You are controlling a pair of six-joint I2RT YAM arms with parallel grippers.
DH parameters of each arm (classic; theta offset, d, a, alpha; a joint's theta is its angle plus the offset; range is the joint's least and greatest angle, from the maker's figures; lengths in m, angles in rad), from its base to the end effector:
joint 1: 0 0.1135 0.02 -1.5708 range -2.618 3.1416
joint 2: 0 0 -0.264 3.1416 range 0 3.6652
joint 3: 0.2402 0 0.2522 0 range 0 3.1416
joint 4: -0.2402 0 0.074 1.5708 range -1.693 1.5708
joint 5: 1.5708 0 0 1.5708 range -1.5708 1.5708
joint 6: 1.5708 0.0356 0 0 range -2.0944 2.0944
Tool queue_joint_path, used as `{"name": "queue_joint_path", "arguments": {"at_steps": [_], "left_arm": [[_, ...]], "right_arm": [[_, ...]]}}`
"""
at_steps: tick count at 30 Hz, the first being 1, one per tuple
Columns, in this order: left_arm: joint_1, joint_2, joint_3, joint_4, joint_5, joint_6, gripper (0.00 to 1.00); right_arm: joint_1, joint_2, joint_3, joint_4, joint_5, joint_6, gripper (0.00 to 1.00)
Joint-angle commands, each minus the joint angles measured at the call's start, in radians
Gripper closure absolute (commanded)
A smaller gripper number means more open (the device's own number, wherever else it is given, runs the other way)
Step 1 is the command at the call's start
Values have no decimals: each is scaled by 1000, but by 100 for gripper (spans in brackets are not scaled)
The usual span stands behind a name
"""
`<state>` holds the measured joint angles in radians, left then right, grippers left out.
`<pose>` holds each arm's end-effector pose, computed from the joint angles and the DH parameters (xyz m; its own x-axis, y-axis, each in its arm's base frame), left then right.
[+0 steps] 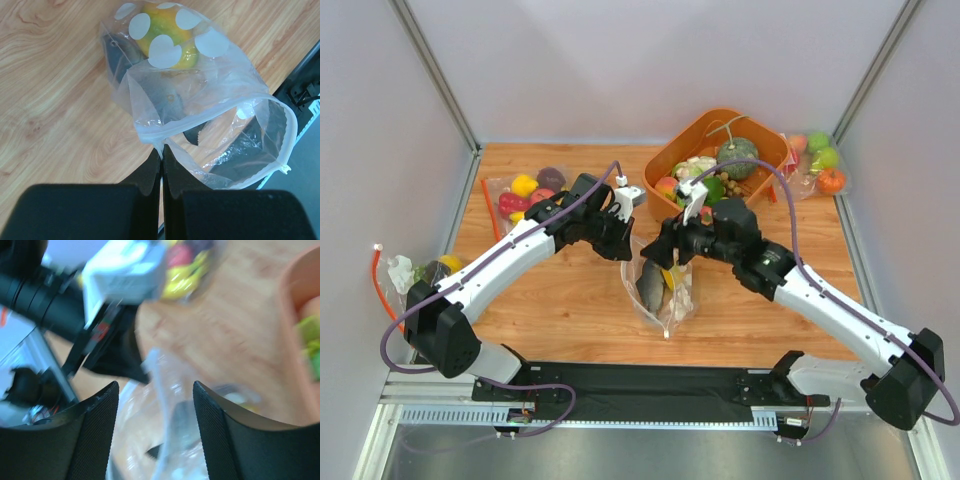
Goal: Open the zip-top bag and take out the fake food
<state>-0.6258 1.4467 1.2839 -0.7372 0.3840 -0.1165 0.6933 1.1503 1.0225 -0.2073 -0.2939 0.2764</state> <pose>0.2396 -0.1896 0.3111 -0.7156 0.3842 -0.5833 0.6531 0.6642 -0.3637 0.1972 0.1772 0.3472 -0.4677 -0.0490 -0.8825 -0.7219 0.5974 0.3494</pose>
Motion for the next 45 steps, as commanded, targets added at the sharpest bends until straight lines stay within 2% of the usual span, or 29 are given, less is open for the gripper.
{"name": "queue_joint_path", "arguments": {"at_steps": [1, 6, 12, 16, 19, 25, 35, 39, 45], "left_arm": [[-2, -39, 41, 2, -5, 9, 100], [-3, -39, 42, 2, -4, 9, 100], [-3, -42, 42, 2, 0, 9, 100], [-3, -43, 42, 1, 1, 9, 100], [-3, -45, 42, 1, 3, 11, 100], [-3, -46, 42, 5, 29, 12, 100], [-17, -26, 40, 5, 62, 23, 100], [-18, -16, 41, 2, 62, 20, 100], [-22, -9, 40, 2, 59, 17, 100]], "right_arm": [[104, 15, -38, 23, -73, 87, 41], [204, 55, -70, -6, 4, 90, 44], [204, 81, -96, -30, 127, 139, 46], [204, 98, -102, -53, 273, 147, 46], [204, 106, -102, -76, 404, 127, 46], [204, 170, -101, -96, 558, 50, 45], [206, 314, -70, 28, 575, -69, 40], [206, 394, -18, -13, 518, -63, 40], [204, 450, -71, 48, 519, -52, 38]]}}
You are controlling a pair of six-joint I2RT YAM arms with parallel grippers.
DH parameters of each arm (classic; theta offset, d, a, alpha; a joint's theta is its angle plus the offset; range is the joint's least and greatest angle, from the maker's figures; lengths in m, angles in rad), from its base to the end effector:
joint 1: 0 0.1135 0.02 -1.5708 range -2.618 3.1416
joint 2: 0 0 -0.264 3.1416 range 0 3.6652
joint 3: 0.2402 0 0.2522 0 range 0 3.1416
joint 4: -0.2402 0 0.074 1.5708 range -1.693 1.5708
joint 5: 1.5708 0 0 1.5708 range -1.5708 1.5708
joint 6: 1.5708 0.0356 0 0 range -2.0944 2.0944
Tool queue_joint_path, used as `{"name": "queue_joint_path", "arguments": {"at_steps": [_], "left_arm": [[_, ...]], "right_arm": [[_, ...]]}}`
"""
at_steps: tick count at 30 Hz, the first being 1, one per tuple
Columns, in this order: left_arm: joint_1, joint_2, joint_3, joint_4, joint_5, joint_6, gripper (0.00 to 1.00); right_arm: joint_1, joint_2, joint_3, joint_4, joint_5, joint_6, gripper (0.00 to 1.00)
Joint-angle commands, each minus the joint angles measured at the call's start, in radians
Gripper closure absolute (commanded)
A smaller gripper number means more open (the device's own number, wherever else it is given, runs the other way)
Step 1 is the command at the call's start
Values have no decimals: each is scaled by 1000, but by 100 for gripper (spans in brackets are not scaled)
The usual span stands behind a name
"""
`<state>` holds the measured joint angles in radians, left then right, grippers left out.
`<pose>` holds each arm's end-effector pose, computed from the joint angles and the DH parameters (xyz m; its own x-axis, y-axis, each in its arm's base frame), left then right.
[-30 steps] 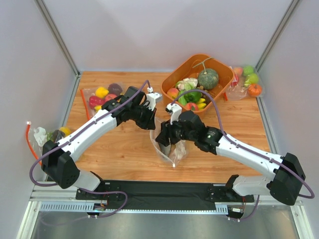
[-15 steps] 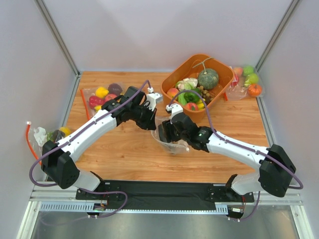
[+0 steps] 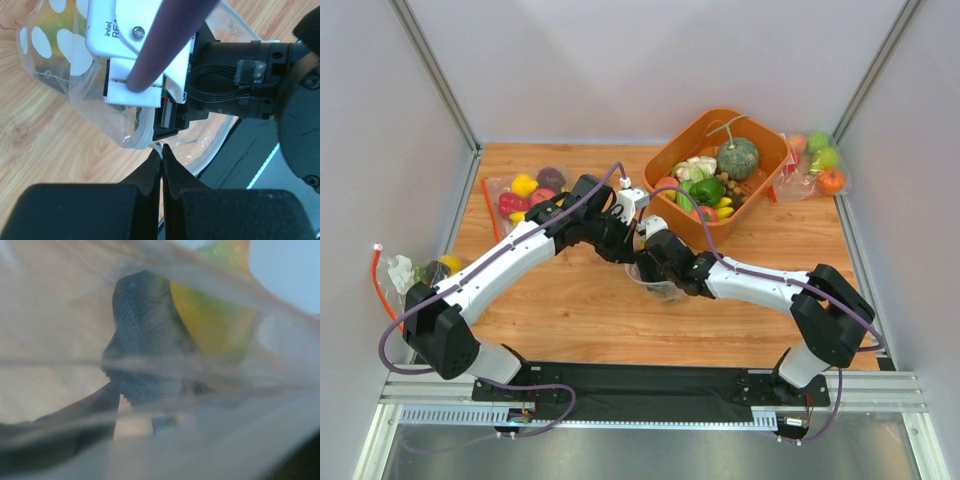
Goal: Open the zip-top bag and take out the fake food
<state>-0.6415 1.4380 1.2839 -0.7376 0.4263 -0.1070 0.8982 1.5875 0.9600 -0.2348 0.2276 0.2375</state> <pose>0.2341 -0.1932 0.3141 -0.7003 0.4017 -0.5901 0.6821 0.6205 -0.3870 0.2110 0.2521 0.1997 -0.6176 -0.4075 -0.6727 -0.5404 0.8413 -0.0134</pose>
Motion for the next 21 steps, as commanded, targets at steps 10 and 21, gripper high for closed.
{"name": "queue_joint_path", "arguments": {"at_steps": [10, 21], "left_arm": [[-14, 9, 43, -2, 2, 7, 100], [-14, -10, 35, 6, -29, 4, 100]], "right_arm": [[-1, 94, -82, 203, -25, 16, 36], [-1, 161, -132, 279, -43, 57, 52]]}}
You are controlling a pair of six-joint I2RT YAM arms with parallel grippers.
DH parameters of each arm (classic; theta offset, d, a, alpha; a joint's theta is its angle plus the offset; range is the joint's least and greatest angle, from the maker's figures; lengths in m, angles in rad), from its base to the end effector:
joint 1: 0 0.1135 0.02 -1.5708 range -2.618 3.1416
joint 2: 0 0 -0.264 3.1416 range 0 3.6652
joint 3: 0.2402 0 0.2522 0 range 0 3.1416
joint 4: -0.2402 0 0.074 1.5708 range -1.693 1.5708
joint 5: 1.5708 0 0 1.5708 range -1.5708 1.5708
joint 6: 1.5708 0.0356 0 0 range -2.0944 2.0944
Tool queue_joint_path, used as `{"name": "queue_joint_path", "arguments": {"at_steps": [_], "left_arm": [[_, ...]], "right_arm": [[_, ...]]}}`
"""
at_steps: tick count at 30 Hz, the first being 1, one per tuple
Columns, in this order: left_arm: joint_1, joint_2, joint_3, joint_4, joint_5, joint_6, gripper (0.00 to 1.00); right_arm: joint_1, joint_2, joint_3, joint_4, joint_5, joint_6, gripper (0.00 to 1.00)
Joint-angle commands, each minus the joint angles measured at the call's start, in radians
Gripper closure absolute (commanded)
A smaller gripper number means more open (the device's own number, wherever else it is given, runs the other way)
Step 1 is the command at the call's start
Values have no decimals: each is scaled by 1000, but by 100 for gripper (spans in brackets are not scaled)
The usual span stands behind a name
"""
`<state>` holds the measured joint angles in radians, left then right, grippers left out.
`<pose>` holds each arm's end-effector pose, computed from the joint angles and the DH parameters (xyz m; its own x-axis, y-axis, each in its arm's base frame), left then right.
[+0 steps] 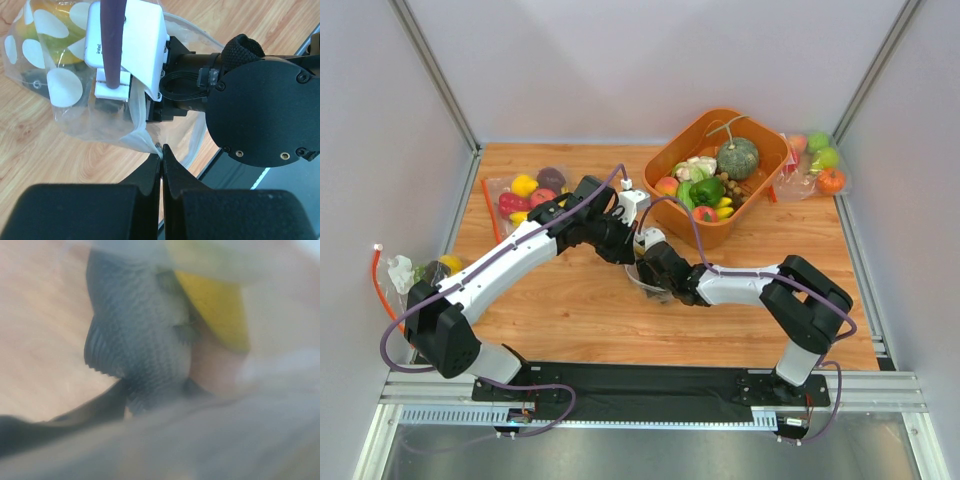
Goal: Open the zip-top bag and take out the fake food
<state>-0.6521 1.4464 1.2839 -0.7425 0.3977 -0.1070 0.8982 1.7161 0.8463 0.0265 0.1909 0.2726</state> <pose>0.2338 -0.1958 0.3110 -0.7015 0.4118 -0.5816 0.6786 0.6352 -0.3688 0.2137 0.2575 0.1448 -0.6337 -0.3713 -0.6786 -0.5386 0.8415 0.0426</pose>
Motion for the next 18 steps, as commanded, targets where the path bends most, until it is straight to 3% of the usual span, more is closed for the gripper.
{"name": "queue_joint_path", "arguments": {"at_steps": [1, 3, 4, 8, 18], "left_arm": [[-3, -17, 37, 8, -5, 3, 100], [-3, -12, 38, 6, -20, 4, 100], [-3, -11, 38, 5, -25, 4, 100], [-3, -12, 40, 0, -54, 7, 100], [-3, -14, 43, -11, -106, 15, 100]], "right_arm": [[-1, 34, -19, 18, -10, 20, 60], [-2, 30, -18, 7, -10, 19, 69], [-4, 28, -18, 4, -7, 16, 80], [-13, 4, -18, -23, -5, 19, 99], [-19, -203, 0, -157, -10, 49, 100]]}}
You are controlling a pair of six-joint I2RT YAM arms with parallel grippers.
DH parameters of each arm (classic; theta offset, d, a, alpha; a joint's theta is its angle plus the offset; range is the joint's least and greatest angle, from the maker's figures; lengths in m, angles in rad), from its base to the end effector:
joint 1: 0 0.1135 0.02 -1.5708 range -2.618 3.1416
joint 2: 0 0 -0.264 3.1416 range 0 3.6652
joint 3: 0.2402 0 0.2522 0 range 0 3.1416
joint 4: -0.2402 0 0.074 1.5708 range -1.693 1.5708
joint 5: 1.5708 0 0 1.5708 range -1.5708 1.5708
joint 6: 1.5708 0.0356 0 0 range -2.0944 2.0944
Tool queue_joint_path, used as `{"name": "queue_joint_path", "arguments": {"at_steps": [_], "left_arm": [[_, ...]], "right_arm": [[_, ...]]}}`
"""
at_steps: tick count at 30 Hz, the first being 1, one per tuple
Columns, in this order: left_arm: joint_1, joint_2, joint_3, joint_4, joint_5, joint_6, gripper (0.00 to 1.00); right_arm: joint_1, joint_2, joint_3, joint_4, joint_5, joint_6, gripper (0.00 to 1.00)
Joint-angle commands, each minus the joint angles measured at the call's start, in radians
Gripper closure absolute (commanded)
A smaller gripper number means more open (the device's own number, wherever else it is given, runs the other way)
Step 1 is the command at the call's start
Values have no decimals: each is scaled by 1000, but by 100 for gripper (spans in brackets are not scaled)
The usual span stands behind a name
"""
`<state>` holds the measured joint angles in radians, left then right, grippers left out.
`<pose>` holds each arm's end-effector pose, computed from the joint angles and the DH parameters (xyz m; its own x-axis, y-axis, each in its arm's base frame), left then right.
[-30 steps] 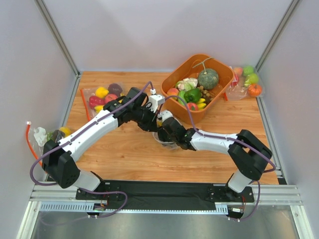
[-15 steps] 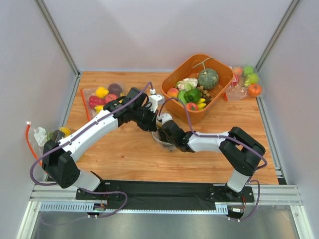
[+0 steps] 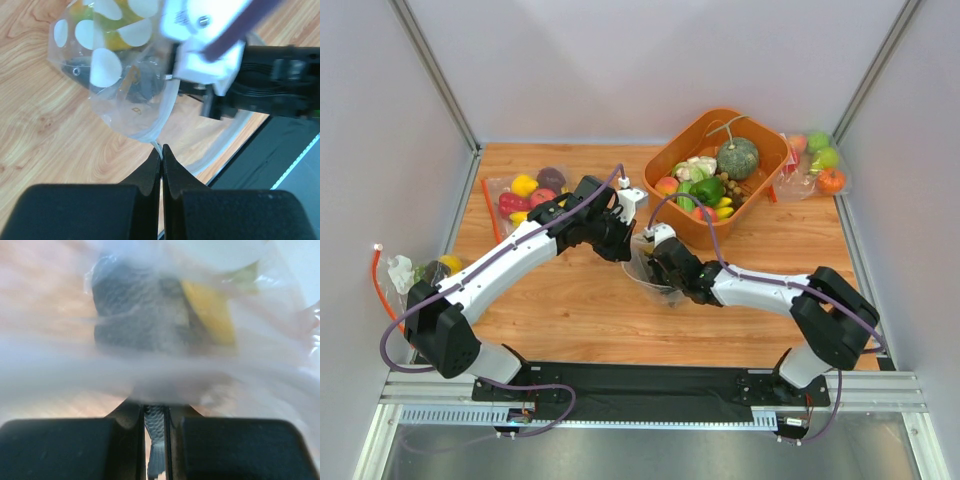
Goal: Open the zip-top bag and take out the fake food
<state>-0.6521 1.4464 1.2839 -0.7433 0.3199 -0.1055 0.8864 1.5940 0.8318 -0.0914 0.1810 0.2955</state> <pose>0.2358 -0.1941 0.3102 -0.6989 0.4078 -0.5876 0.6604 0.6835 -0.3111 0.2050 0.2411 0.1695 -0.6560 -0.3508 -0.6683 -0.5188 0.8527 0.0616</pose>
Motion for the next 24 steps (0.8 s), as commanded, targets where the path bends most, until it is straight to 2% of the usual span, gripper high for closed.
{"name": "queue_joint_path", "arguments": {"at_steps": [1, 12, 19, 24], "left_arm": [[-3, -12, 43, -10, -31, 15, 100], [-12, -18, 42, -5, -22, 20, 100], [-55, -12, 43, -22, -145, 35, 100], [-58, -26, 46, -31, -229, 35, 100]], "right_arm": [[-9, -112, 23, -56, -2, 33, 100], [-27, -242, 43, -38, 23, 140, 100], [-53, -308, 70, 5, -51, 218, 100], [-67, -351, 136, -66, -130, 217, 100]]}}
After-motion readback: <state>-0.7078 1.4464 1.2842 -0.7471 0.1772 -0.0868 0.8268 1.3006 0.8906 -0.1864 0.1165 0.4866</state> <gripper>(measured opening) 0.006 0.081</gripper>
